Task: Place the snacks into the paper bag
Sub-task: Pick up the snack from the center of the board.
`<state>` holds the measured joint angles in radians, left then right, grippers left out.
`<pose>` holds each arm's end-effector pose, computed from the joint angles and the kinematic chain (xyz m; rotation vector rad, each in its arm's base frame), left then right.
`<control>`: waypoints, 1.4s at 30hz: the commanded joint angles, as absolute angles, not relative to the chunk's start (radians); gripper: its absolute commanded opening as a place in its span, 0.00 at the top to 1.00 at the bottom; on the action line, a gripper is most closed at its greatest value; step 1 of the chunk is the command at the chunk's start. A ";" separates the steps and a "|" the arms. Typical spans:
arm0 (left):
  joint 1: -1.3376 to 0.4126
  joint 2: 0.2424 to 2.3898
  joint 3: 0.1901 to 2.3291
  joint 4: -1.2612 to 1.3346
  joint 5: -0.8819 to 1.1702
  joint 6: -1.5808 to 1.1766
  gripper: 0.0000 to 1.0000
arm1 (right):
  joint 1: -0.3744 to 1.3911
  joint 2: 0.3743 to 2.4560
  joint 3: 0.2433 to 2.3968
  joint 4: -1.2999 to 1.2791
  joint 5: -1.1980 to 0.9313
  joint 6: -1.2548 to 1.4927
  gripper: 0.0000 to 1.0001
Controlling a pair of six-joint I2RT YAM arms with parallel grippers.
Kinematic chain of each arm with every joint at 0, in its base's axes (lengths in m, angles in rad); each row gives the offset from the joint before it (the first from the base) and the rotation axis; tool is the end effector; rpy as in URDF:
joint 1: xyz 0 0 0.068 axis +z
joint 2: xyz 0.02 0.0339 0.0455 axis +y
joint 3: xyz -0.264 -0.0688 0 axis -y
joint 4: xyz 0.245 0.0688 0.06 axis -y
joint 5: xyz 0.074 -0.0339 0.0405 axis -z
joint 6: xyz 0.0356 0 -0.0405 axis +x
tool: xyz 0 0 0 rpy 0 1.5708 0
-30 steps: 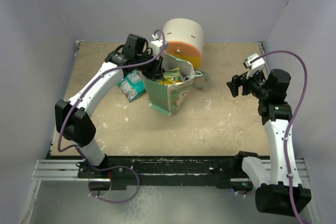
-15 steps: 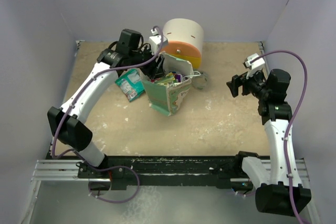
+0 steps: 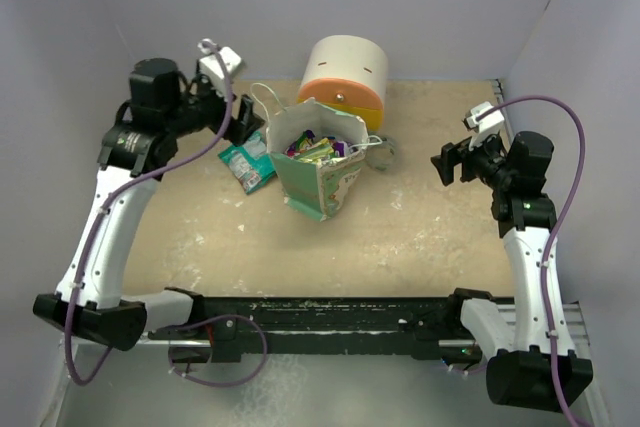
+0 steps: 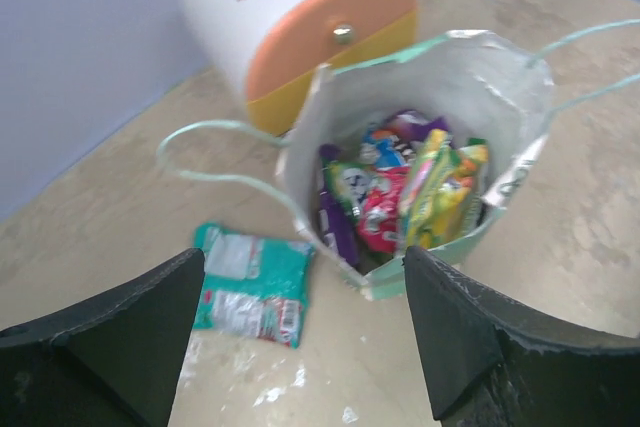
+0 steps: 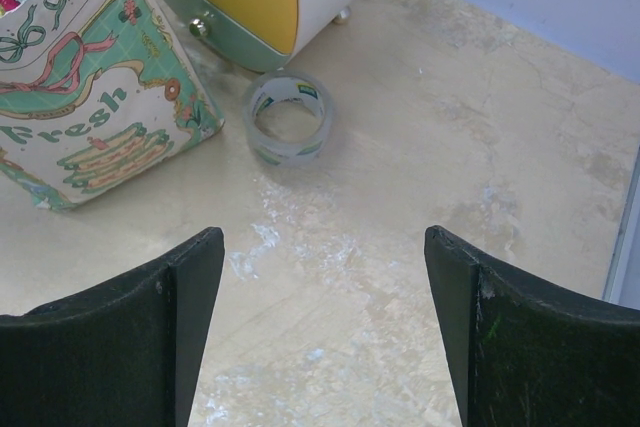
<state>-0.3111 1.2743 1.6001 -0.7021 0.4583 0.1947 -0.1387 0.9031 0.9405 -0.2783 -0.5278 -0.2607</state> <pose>0.2373 -0.0928 0.4623 0.7743 1.7805 -0.5224 0.2014 -0.0100 0.3649 -0.4750 1.7179 0.1906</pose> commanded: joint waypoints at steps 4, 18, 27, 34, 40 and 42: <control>-0.018 1.167 1.464 -0.640 0.515 0.102 0.13 | -0.144 0.903 0.985 -0.275 -0.555 -0.277 0.16; 0.219 1.386 1.338 -0.589 0.598 0.114 0.12 | -0.143 0.931 1.045 -0.428 -0.553 -0.349 0.15; 0.233 1.656 1.365 -0.490 0.669 0.099 0.13 | -0.144 0.874 0.975 -0.383 -0.511 -0.328 0.13; 0.231 1.865 1.460 -0.490 0.703 0.075 0.13 | -0.144 0.881 0.965 -0.374 -0.506 -0.327 0.13; 0.230 2.007 1.542 -0.517 0.705 0.101 0.10 | -0.146 0.871 0.952 -0.363 -0.494 -0.325 0.13; 0.230 2.047 1.576 -0.541 0.718 0.111 0.09 | -0.147 0.866 0.945 -0.361 -0.493 -0.324 0.13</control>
